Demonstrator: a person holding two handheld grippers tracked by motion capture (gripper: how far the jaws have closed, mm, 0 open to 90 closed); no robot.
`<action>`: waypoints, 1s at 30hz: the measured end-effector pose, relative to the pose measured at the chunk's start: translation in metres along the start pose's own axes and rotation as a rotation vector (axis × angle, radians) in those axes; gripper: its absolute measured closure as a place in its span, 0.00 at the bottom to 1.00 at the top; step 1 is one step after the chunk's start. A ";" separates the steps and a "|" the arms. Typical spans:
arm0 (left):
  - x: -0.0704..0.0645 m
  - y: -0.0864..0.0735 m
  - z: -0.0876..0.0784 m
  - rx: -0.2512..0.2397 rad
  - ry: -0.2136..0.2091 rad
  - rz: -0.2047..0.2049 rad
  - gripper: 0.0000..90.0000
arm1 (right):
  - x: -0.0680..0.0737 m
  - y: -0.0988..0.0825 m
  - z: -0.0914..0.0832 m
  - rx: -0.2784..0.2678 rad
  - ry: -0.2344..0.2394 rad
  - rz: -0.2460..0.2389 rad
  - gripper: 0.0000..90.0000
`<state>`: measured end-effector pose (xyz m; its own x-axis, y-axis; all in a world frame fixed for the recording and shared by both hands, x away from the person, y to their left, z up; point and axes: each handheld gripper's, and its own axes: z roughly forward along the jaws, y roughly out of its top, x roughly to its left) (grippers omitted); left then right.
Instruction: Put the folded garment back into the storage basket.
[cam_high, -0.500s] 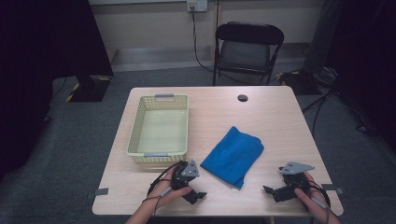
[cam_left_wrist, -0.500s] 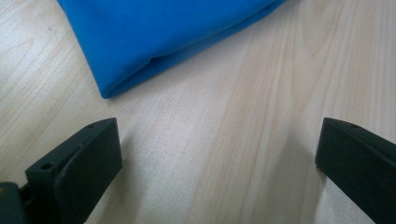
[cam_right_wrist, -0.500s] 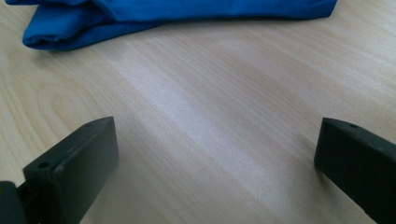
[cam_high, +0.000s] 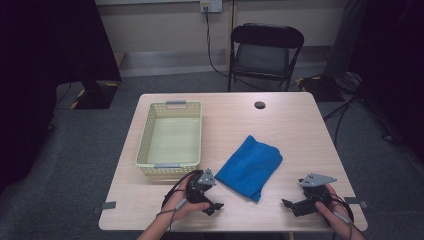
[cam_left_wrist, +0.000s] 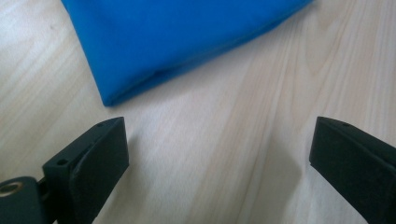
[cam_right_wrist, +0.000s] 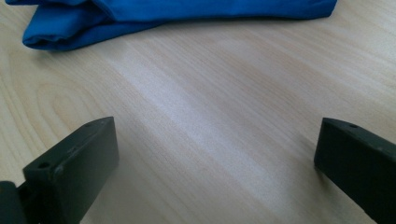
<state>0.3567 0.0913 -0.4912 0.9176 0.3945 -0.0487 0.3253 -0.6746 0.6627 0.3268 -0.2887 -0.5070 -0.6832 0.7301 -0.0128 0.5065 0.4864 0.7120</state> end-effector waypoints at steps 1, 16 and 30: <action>0.000 0.003 -0.001 -0.007 -0.002 -0.003 0.05 | 0.000 0.000 0.000 0.000 0.000 0.000 0.00; 0.004 0.039 0.002 -0.014 -0.014 -0.006 0.07 | 0.000 0.000 0.000 0.000 0.000 0.000 0.00; 0.015 0.058 0.010 -0.031 -0.014 -0.034 0.07 | 0.000 0.000 0.000 0.000 0.000 0.000 0.00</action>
<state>0.3915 0.0522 -0.4607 0.9090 0.4086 -0.0819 0.3497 -0.6412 0.6830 0.3268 -0.2887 -0.5070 -0.6831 0.7302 -0.0129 0.5064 0.4864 0.7120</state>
